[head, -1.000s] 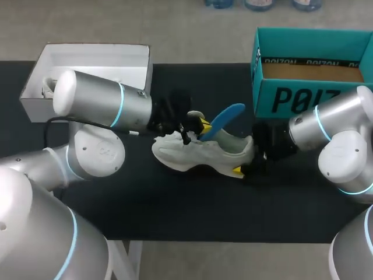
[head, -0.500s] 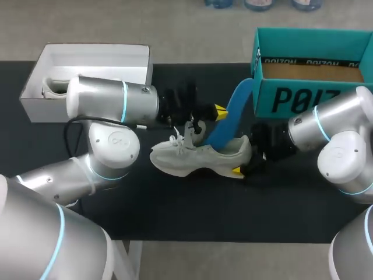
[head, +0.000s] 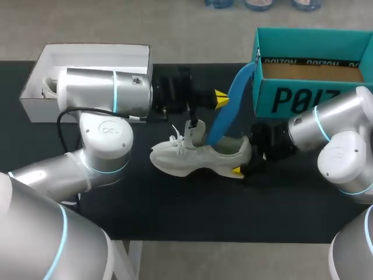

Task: Take the shoe out of the shoebox, open the shoe tongue, remove and reinsert the insole, then place the shoe into the shoebox

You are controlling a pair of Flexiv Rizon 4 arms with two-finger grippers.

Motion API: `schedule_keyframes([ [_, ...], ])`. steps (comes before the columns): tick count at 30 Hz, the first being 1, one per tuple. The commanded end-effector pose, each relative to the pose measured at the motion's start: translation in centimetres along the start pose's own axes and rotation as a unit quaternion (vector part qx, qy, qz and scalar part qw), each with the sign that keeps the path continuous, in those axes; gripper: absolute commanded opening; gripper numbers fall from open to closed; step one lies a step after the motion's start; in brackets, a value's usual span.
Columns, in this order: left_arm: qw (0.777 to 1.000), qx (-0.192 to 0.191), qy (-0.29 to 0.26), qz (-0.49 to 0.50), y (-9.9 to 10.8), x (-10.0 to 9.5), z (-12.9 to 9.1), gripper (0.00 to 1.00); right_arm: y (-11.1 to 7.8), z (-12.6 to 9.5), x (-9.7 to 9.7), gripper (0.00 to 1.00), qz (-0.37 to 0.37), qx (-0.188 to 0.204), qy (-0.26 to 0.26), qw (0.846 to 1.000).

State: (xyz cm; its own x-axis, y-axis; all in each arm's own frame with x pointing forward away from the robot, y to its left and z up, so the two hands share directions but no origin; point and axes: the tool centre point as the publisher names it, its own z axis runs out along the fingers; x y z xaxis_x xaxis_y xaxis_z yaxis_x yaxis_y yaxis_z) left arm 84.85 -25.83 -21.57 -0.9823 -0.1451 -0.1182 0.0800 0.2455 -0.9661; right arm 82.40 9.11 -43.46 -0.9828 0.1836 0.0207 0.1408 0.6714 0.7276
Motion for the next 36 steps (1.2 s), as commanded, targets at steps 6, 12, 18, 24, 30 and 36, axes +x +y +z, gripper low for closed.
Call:
schedule_keyframes([
  [6, 1.000, -0.006, 0.000, -0.001, -0.2, -0.1, -0.1, 0.00, -0.2, 0.4, 0.1, 0.00, 0.000, 0.001, -0.001, 1.000],
  [12, 1.000, -0.002, 0.009, -0.009, -0.9, -0.2, 0.2, 0.00, -0.2, 0.4, 0.1, 0.00, 0.000, 0.001, -0.001, 1.000],
  [18, 0.997, 0.014, 0.060, -0.046, -5.8, 0.3, 0.2, 0.00, -0.2, 0.4, 0.1, 0.00, 0.000, 0.001, -0.001, 1.000],
  [24, 0.990, 0.051, 0.113, -0.070, -10.5, 1.8, -1.8, 0.00, -0.2, 0.4, 0.1, 0.00, 0.000, 0.001, -0.001, 1.000],
  [30, 0.974, 0.162, 0.097, -0.127, -13.2, 3.8, -4.4, 0.00, -0.2, 0.4, 0.1, 0.00, 0.000, 0.001, -0.001, 1.000],
  [36, 0.974, 0.162, 0.097, -0.127, -13.2, 3.8, -4.4, 0.00, -0.2, 0.4, 0.1, 0.00, 0.000, 0.001, -0.001, 1.000],
])
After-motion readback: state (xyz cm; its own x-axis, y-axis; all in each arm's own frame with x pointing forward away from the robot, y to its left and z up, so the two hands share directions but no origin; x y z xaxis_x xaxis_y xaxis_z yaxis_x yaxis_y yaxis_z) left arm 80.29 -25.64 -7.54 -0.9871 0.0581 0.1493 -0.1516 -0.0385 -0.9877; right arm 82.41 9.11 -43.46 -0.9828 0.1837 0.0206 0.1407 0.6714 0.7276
